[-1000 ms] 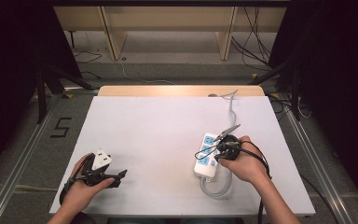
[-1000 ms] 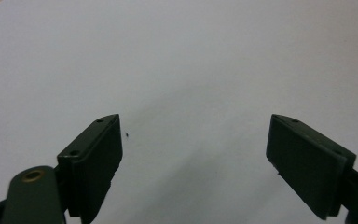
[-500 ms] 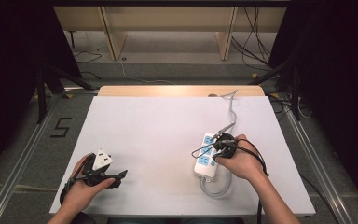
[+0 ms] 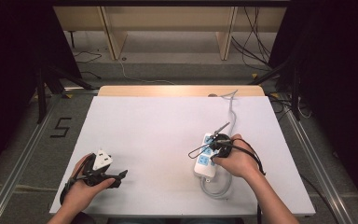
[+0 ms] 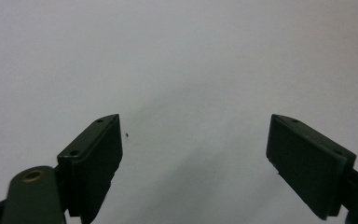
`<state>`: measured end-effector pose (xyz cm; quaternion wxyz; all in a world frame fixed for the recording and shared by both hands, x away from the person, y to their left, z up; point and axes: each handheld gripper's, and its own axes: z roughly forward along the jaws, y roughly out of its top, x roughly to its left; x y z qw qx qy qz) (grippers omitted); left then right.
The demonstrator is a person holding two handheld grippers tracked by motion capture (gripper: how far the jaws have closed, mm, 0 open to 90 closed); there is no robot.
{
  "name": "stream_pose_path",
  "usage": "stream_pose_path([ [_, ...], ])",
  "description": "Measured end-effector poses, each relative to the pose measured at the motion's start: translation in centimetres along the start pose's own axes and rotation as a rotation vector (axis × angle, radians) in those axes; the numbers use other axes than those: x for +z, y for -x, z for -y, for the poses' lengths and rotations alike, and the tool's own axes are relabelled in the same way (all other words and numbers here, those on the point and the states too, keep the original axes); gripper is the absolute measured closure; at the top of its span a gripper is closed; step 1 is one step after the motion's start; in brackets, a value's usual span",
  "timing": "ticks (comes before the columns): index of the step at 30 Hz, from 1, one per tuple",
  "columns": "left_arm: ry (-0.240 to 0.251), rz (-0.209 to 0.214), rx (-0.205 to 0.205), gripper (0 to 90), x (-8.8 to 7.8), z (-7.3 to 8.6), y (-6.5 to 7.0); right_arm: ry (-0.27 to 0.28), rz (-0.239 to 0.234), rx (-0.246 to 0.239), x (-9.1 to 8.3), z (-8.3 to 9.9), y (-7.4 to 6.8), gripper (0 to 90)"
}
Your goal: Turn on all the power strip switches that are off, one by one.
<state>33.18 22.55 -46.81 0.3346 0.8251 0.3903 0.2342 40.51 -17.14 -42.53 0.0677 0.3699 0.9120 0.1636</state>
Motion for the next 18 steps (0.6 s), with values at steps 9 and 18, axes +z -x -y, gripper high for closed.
stream_pose_path([
  [9,0.003,-0.002,0.000,18.1,0.00,-0.01,0.03,-0.019,-0.002,-0.007,0.14,-0.61,-0.17,90.0],
  [18,0.000,0.000,0.002,18.1,0.02,-0.03,0.03,-0.037,-0.008,-0.011,0.38,-0.76,-0.20,90.0],
])
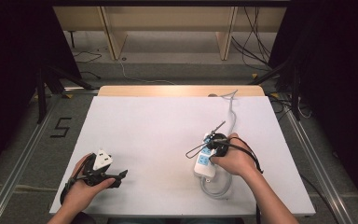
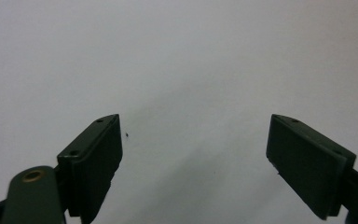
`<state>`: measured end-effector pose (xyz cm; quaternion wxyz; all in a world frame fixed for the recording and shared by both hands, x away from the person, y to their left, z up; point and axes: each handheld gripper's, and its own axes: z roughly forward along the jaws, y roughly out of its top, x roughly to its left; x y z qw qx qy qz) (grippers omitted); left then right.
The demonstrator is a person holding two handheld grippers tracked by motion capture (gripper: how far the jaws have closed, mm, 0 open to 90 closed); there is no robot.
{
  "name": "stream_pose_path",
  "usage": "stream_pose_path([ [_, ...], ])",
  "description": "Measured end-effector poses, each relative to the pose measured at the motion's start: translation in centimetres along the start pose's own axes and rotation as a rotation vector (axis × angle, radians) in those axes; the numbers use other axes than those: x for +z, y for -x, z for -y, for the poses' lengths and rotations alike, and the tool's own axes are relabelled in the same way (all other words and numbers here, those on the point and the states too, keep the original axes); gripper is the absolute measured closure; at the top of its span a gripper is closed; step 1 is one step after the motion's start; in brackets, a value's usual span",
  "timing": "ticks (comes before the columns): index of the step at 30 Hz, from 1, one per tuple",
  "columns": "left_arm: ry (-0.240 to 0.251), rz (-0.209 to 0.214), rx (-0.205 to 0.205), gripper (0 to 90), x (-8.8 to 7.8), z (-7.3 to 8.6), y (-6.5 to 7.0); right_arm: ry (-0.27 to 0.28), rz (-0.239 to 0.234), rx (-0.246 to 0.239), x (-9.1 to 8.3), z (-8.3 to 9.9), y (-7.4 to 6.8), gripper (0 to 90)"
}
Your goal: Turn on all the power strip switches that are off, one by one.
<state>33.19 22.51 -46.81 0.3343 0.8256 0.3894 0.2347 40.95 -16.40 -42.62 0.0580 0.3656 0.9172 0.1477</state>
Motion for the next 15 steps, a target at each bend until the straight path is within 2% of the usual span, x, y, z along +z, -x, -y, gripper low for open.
stream_pose_path([
  [4,0.001,0.000,0.000,18.1,0.00,0.00,0.02,-0.009,0.010,-0.007,0.08,-0.16,-0.15,90.0],
  [15,0.002,0.000,-0.001,18.1,0.00,-0.01,0.01,-0.014,0.001,-0.003,0.21,-0.17,0.00,90.0],
])
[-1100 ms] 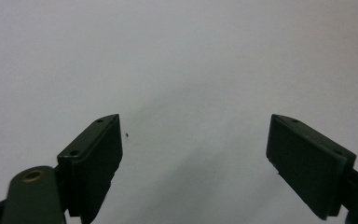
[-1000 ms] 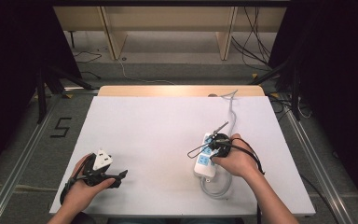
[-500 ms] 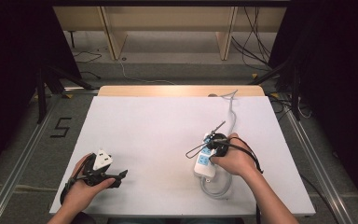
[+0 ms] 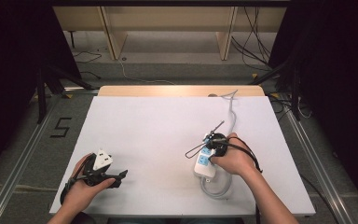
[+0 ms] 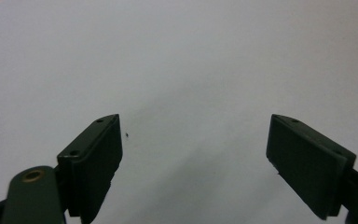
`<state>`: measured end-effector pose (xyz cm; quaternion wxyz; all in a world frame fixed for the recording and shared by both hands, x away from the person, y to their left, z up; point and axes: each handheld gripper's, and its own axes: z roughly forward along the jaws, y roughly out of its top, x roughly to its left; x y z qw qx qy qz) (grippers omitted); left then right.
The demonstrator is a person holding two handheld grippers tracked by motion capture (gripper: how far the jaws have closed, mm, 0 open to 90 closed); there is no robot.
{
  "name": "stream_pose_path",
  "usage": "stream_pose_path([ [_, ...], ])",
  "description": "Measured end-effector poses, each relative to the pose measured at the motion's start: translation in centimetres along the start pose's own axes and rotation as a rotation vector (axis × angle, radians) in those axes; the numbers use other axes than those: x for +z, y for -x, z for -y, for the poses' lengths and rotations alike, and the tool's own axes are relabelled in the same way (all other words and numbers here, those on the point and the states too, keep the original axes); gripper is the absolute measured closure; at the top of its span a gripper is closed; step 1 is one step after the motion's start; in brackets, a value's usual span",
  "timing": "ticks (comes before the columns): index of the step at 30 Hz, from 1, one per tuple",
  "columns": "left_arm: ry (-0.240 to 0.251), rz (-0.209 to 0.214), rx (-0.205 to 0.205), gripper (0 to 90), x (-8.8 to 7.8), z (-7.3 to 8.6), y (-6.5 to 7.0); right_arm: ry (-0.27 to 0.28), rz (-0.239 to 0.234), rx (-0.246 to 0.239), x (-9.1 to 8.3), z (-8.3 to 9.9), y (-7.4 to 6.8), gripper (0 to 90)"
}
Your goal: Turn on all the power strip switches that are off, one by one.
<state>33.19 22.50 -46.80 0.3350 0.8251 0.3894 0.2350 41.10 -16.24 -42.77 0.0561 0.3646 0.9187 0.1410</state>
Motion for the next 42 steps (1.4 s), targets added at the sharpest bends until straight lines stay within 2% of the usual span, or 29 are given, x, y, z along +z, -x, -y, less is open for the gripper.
stream_pose_path([
  [14,0.002,-0.001,0.001,18.1,0.0,0.0,0.1,0.000,0.011,0.000,0.2,0.1,-0.2,90.0],
  [25,0.004,0.000,0.002,18.1,0.0,-0.1,0.1,0.001,-0.011,0.019,0.2,0.2,0.1,90.0],
  [30,0.000,0.004,0.000,18.1,0.1,-0.1,0.0,0.001,-0.021,0.013,0.2,0.1,0.3,90.0],
  [31,-0.002,0.005,0.001,18.2,0.1,-0.1,0.0,0.014,-0.017,0.015,0.1,0.0,0.4,90.0],
  [33,-0.002,0.006,0.002,18.2,0.1,-0.1,0.0,0.004,0.010,0.010,-0.1,-0.1,0.6,90.0],
  [35,-0.002,0.007,0.000,18.2,0.2,-0.1,0.0,0.018,-0.007,0.013,-0.4,-0.3,0.9,90.0],
  [42,-0.001,0.007,0.002,18.1,0.1,-0.1,0.0,0.015,0.009,-0.001,-0.9,-0.7,1.0,90.0],
])
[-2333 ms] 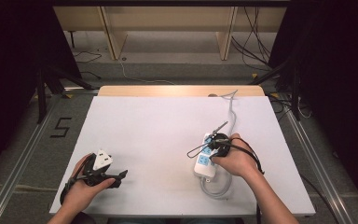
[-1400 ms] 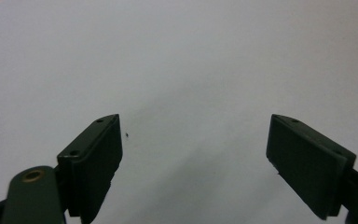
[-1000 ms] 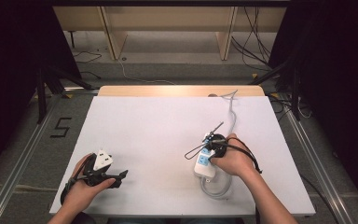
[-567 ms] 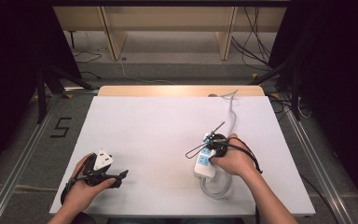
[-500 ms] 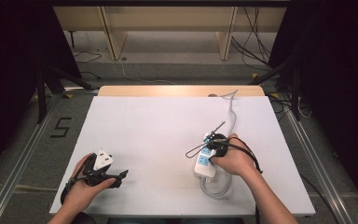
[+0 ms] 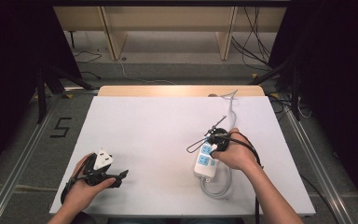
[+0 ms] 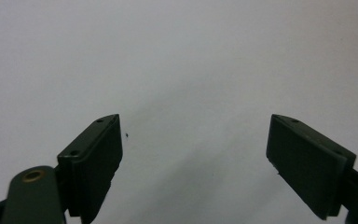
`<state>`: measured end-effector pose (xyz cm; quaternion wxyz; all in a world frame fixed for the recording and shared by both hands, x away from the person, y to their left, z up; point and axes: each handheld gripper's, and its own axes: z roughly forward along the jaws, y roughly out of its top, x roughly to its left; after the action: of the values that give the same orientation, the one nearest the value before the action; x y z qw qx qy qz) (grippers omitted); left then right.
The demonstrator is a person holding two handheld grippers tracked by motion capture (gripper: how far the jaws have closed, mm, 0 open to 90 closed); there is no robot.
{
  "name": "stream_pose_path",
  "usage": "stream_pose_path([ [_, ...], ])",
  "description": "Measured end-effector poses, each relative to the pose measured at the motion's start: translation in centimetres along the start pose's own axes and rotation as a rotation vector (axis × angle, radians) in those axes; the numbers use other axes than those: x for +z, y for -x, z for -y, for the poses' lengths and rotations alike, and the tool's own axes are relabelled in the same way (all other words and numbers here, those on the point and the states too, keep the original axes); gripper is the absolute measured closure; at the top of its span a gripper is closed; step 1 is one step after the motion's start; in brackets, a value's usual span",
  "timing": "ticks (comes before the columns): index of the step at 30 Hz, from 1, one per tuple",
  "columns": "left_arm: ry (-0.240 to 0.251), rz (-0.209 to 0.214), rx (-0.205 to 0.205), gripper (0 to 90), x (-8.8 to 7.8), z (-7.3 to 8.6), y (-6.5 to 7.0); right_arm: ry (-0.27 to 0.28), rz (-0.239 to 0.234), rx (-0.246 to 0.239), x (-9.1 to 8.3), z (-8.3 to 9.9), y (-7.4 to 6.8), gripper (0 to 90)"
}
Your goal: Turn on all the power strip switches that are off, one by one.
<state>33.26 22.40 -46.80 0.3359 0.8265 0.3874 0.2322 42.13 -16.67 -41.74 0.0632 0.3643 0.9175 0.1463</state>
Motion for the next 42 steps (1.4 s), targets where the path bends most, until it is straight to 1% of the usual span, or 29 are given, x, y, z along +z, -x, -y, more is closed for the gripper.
stream_pose_path([
  [6,0.001,0.005,-0.005,18.1,0.1,0.0,0.0,0.003,0.010,0.003,0.0,-0.1,0.1,90.0],
  [10,-0.009,0.012,0.007,17.9,0.2,0.0,0.1,0.003,0.019,-0.001,-0.1,-0.2,0.4,90.0],
  [16,0.000,0.006,-0.005,17.9,0.1,0.0,0.0,0.003,0.029,0.002,-0.4,-0.6,0.8,90.0],
  [42,0.002,0.004,-0.004,17.9,0.1,0.0,0.0,0.015,0.057,0.023,-1.1,-1.5,2.2,90.0],
])
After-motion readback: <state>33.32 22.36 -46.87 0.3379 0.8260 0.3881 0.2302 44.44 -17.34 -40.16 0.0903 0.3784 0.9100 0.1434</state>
